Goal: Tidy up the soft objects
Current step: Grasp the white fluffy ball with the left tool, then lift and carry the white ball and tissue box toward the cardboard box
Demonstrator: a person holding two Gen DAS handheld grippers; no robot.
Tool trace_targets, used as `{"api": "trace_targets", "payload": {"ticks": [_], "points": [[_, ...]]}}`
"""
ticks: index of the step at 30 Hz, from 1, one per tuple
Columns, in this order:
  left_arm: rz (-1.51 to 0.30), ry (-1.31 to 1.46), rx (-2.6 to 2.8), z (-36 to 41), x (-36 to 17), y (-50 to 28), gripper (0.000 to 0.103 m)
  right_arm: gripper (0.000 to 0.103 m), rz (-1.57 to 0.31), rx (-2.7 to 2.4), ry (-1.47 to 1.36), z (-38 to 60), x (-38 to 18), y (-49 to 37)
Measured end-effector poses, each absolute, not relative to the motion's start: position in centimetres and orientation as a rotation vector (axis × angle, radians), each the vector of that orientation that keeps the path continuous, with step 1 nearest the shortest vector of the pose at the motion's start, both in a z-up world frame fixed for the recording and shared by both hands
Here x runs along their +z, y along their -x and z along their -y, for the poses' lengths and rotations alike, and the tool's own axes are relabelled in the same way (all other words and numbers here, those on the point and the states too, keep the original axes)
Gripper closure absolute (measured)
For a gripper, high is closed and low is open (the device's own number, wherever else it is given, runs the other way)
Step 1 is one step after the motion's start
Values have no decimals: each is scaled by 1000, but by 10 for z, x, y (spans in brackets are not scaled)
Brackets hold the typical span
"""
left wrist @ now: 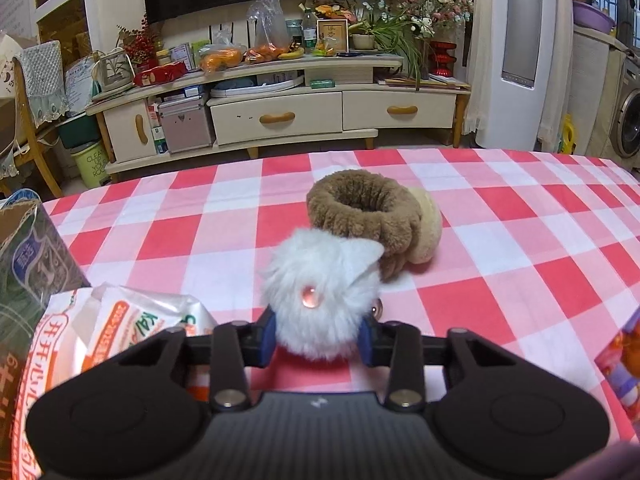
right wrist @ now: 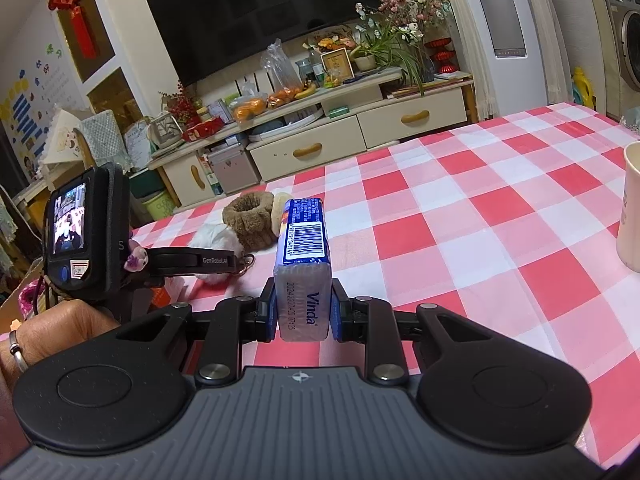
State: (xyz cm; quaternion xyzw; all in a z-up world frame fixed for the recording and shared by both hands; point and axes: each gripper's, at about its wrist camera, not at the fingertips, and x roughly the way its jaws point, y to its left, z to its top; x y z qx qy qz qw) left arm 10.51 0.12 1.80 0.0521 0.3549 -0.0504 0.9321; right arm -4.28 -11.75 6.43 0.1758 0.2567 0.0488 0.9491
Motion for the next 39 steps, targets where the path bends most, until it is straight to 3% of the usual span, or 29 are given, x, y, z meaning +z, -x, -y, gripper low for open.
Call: {"api": "trace_targets", "payload": {"ticks": [26, 29, 31, 39], "points": [[-666, 33, -181, -46, 72, -6, 73, 73, -557, 153, -357, 104, 67, 53], [-655, 42, -197, -51, 76, 1, 77, 73, -553, 159, -352, 102, 68, 56], [-652, 64, -211, -55, 79, 5, 91, 73, -550, 160, -348, 101, 69, 58], [-703, 92, -252, -62, 67, 11, 90, 73, -553, 145, -329, 100, 65, 59]]}}
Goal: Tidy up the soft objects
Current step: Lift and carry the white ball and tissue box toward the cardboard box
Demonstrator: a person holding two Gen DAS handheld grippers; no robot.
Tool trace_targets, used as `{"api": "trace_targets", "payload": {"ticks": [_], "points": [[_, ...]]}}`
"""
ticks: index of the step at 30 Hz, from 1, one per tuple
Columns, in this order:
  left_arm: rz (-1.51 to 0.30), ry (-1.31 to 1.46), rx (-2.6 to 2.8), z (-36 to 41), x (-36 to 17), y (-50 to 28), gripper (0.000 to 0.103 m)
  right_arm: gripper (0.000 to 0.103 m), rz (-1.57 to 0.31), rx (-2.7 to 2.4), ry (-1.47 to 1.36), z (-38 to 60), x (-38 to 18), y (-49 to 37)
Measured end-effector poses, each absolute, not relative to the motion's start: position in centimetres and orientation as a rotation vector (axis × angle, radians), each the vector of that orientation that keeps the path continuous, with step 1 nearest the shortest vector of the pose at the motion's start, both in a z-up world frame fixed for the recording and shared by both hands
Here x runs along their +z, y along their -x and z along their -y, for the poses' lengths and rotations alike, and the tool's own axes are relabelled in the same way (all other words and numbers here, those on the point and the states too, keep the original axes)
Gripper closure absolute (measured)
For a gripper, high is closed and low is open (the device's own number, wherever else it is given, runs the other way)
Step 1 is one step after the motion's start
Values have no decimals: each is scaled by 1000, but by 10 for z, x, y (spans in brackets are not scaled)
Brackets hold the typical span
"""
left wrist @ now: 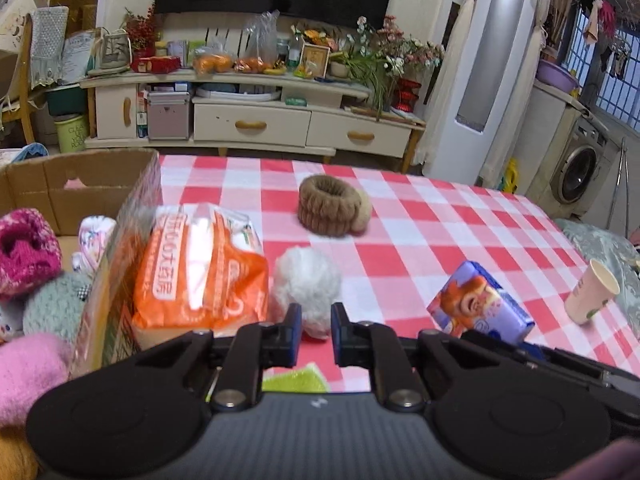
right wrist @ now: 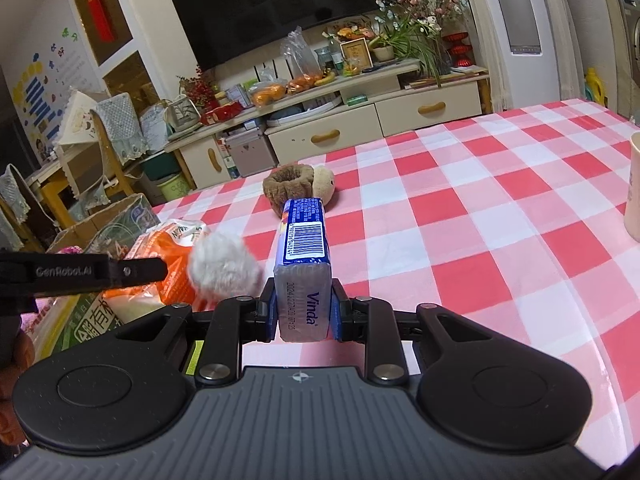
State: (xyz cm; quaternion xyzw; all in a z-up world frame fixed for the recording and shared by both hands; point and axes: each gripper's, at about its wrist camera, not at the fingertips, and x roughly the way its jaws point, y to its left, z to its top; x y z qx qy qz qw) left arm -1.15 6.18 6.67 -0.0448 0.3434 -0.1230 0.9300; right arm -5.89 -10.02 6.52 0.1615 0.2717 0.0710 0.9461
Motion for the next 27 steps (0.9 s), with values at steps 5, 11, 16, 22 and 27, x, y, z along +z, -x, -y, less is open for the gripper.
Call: {"api": "trace_targets", "payload": {"ticks": [5, 11, 16, 22, 27], "points": [[-718, 76, -254, -57, 52, 3, 84, 73, -578, 130, -328, 105, 59, 53], [-715, 49, -238, -43, 35, -22, 70, 73, -588, 142, -333, 109, 58, 47], [-735, 48, -199, -36, 25, -43, 50, 73, -590, 153, -340, 115, 56, 43], [-737, 74, -185, -27, 22, -58, 27, 73, -592, 162, -353, 120, 56, 37], [-731, 79, -156, -17, 20, -72, 20, 73, -586, 159, -323, 120, 57, 39]]}}
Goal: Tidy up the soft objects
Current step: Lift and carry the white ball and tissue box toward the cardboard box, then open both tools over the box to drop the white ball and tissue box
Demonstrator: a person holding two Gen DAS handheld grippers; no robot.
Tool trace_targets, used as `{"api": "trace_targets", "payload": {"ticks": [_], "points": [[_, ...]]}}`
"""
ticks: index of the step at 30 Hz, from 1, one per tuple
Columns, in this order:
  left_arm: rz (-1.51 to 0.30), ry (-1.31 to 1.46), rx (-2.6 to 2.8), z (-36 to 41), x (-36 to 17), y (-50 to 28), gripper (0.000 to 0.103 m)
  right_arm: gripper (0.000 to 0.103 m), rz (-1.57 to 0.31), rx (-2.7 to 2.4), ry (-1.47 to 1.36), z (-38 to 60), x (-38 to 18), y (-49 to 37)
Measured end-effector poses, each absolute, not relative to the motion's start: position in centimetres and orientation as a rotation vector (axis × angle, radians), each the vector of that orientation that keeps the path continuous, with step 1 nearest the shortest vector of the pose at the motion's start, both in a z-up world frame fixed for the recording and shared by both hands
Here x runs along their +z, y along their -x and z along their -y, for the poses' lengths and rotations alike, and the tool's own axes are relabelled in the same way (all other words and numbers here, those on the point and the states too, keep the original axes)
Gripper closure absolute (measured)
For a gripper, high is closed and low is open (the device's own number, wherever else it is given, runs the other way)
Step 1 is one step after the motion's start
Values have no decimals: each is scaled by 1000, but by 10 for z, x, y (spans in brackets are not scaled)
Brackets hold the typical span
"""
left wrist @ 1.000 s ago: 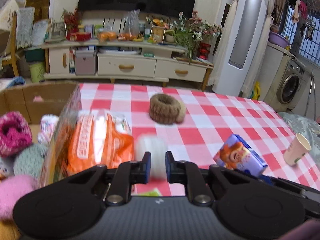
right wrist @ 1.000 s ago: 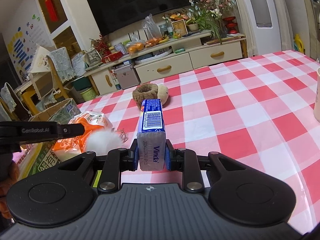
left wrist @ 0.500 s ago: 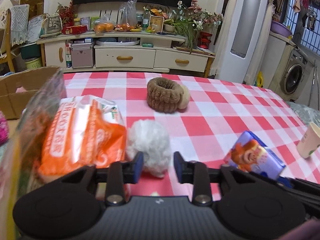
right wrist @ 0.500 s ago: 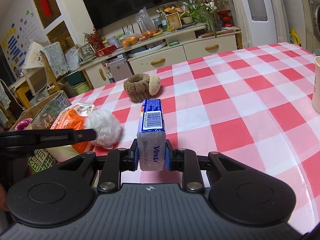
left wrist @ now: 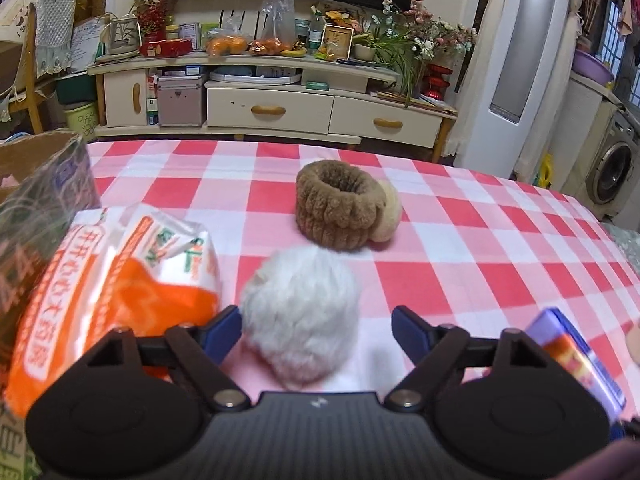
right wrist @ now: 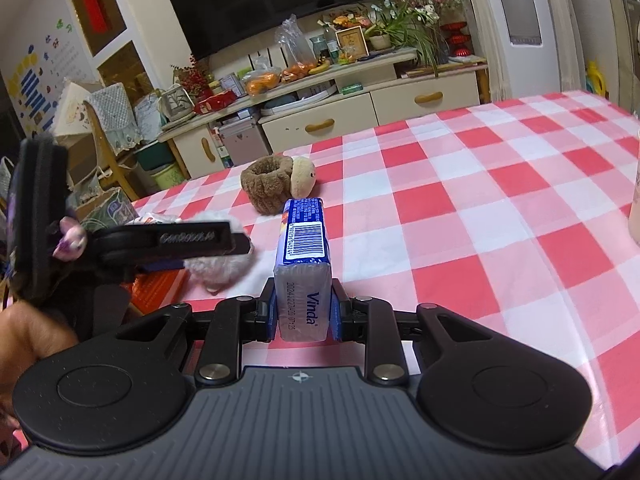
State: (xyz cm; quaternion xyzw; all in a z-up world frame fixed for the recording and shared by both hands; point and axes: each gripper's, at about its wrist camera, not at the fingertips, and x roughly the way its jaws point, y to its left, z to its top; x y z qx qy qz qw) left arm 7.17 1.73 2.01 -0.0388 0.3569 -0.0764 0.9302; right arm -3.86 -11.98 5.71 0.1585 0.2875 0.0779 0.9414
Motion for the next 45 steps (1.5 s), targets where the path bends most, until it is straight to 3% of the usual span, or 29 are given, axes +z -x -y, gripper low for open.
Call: {"api": "trace_targets", "payload": {"ticks": [5, 6, 9, 13, 28, 45], "points": [[-726, 41, -140, -8, 16, -81, 20, 73, -598, 154, -350, 127, 55, 35], [-726, 24, -135, -6, 15, -81, 24, 73, -600, 155, -352, 127, 55, 35], [-730, 2, -124, -4, 12, -81, 50, 73, -608, 158, -353, 127, 55, 34], [-715, -1, -135, -6, 12, -79, 58, 73, -614, 156, -359, 126, 54, 33], [-666, 77, -217, -19, 57, -27, 60, 73, -586, 142, -351, 119, 59, 42], [-521, 217, -233, -108, 145, 24, 60, 73, -506, 264, -328, 65, 107, 57]]}}
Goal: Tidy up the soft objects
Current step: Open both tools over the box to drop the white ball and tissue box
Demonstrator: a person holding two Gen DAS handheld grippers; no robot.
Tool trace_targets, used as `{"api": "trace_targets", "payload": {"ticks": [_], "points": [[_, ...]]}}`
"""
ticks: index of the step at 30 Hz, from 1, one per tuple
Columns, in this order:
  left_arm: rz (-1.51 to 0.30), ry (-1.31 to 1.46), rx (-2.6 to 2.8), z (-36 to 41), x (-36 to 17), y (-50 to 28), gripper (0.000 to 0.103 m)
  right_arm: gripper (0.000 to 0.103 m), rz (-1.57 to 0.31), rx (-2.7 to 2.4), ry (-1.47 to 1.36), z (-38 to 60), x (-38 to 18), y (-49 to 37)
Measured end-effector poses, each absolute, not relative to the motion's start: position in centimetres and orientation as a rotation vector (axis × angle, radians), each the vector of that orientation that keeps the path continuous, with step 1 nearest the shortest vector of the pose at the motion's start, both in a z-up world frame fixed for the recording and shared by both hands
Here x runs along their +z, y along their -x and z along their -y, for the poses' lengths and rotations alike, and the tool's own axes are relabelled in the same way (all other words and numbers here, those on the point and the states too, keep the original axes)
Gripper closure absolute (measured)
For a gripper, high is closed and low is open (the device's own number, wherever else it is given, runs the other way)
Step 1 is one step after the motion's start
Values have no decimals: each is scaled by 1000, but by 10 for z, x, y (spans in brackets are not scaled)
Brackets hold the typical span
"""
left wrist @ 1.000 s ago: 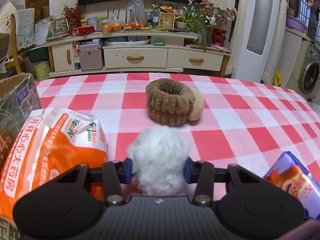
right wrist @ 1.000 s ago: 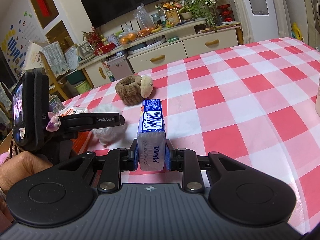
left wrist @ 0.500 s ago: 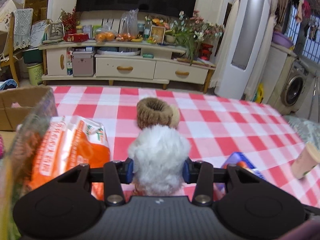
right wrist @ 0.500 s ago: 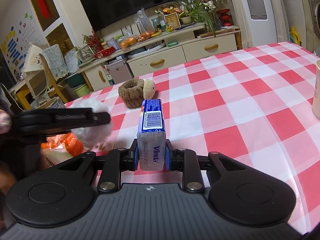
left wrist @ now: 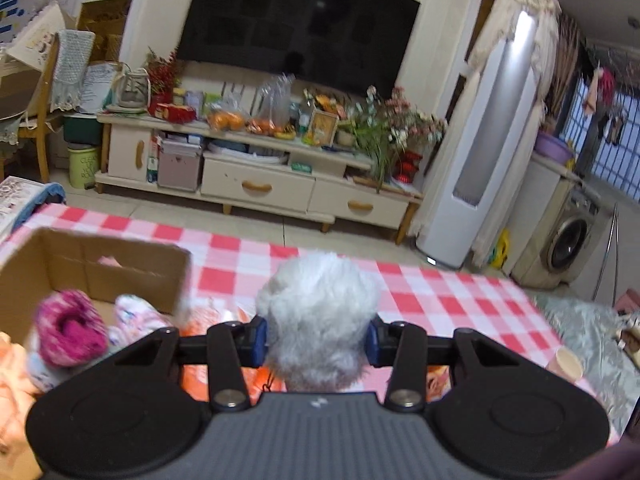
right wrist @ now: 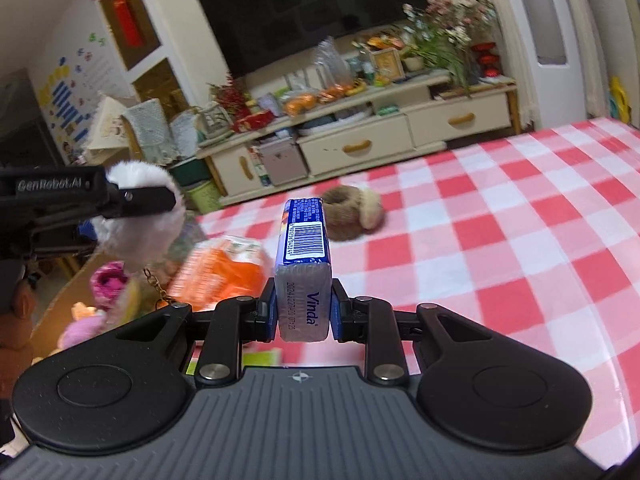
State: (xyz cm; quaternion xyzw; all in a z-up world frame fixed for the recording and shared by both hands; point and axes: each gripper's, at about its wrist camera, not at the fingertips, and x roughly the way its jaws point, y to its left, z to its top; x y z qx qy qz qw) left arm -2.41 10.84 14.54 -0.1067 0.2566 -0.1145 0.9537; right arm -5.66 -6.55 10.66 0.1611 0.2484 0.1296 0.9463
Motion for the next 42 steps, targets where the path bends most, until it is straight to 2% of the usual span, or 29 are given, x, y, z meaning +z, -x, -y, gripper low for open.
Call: {"api": "trace_targets", "payload": {"ticks": [16, 31, 35, 37, 38, 42], "points": [[-444, 336, -42, -216, 159, 20, 59, 73, -481, 522, -284, -50, 149, 21], [-556, 312, 79, -256, 121, -6, 56, 71, -563, 526, -141, -121, 119, -5], [-549, 238, 119, -251, 119, -7, 48, 60, -580, 515, -144, -121, 117, -1], [-538, 204, 133, -246, 120, -5, 35, 43, -567, 519, -165, -116, 121, 7], [-531, 194, 137, -244, 121, -4, 31, 40, -554, 520, -170, -112, 123, 10], [-507, 147, 139, -235, 126, -1, 26, 15, -514, 490, -203, -94, 129, 22]]}}
